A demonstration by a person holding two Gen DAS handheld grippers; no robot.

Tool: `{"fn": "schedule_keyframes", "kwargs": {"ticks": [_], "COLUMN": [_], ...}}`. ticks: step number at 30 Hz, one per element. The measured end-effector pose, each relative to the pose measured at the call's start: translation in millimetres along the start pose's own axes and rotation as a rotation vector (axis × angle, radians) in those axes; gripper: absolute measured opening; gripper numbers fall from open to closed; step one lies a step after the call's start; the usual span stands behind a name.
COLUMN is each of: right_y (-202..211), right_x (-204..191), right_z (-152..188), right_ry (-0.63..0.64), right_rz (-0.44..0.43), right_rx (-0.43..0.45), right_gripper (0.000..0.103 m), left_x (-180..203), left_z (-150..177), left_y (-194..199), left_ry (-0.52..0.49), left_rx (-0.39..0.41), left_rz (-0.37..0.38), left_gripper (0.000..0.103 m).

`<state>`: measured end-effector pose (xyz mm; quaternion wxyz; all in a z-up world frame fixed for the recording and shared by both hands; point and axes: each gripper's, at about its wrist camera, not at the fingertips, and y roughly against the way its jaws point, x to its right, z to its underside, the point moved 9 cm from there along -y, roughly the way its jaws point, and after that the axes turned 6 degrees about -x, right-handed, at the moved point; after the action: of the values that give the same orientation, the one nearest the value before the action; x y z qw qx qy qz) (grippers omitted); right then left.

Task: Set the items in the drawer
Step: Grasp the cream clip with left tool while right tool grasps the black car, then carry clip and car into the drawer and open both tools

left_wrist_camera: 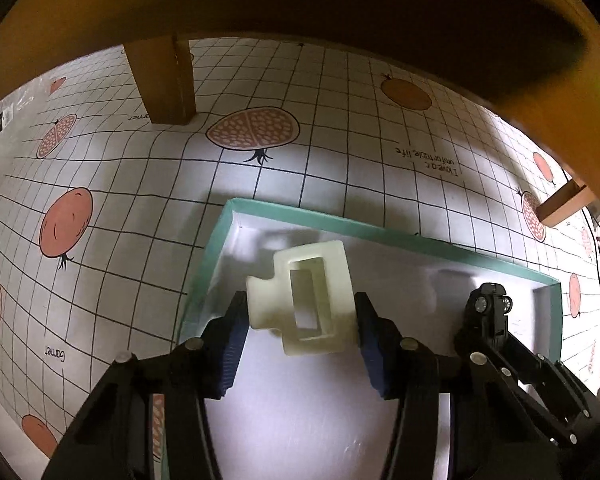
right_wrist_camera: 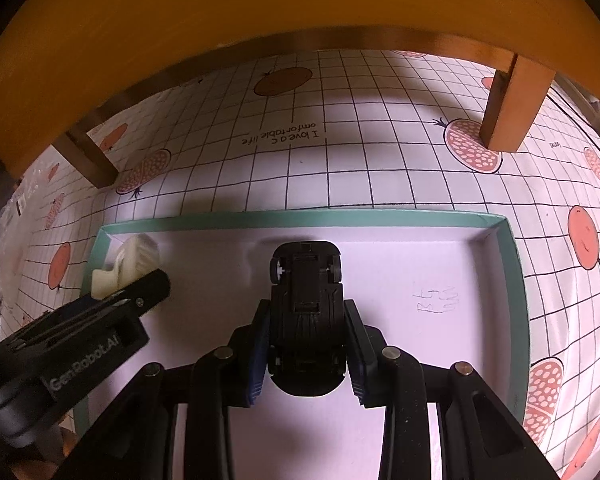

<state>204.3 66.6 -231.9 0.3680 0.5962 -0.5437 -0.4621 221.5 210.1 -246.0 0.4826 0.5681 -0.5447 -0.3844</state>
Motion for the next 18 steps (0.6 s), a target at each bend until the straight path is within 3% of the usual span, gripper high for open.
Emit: {"fn": "schedule_keyframes", "kwargs": {"ticks": [18], "right_y": [7], "right_x": [10], "right_z": [17], "right_ry": [-0.014], "right_rz": [0.026], "right_rx": [-0.040], "right_gripper": [0.036], "left_x": [-7], "left_z": [38], "left_y": [15], "left_ry": [-0.043], "left_rx": [-0.034], "left_rz": [0.034], "left_gripper": [0.049]}}
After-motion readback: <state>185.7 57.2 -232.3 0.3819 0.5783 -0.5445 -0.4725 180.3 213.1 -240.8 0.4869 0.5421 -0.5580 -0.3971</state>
